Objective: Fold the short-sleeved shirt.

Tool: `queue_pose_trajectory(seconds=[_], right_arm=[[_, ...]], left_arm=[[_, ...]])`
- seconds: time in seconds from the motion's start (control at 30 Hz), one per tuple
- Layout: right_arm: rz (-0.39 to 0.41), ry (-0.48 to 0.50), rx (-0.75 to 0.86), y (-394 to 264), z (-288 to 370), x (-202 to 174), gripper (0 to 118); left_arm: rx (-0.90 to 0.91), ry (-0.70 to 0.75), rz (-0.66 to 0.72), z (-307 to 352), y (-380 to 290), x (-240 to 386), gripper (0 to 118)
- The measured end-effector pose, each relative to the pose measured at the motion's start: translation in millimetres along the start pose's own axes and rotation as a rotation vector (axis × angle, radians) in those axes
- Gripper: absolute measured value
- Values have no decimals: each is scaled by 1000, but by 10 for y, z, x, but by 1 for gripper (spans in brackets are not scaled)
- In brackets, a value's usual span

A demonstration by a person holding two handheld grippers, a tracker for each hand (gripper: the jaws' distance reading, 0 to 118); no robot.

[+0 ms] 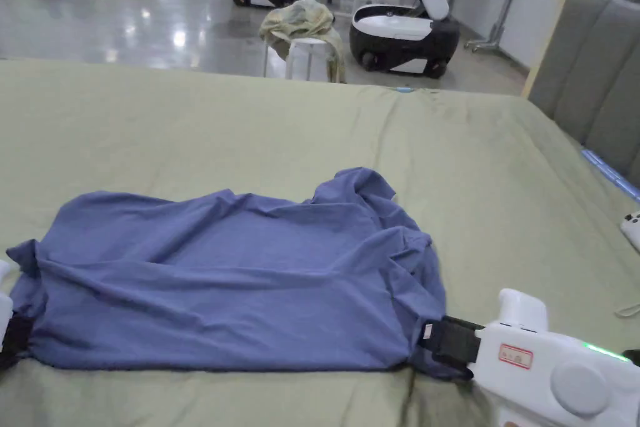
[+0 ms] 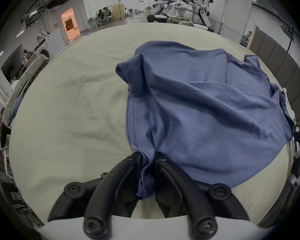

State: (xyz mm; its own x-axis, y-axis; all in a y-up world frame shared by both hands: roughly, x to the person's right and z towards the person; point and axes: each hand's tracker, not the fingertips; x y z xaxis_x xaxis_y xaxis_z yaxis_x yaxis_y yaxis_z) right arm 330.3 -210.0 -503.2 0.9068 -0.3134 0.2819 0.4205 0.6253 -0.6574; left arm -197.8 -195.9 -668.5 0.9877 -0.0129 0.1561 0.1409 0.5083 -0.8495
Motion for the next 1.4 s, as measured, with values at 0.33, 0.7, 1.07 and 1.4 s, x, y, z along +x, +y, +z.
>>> queue_pose_trajectory(seconds=[0.33,0.7,1.07,1.4], right_arm=[[108,-79,-28,7,-24,-94,4],[184,-237,114,-474,1223,-102,4],[130,-238,53,-1025,1320,339,34],[321,-126,459,-1120,1816,111,54]], left_arm=[[172,-19,-83,292,-307,-97,7],[282,-177,5,1505,-1318,-372,6],[280,-251,139,1635,-1987,-500,23],[855,-103,36,2747,-2087,-108,50]])
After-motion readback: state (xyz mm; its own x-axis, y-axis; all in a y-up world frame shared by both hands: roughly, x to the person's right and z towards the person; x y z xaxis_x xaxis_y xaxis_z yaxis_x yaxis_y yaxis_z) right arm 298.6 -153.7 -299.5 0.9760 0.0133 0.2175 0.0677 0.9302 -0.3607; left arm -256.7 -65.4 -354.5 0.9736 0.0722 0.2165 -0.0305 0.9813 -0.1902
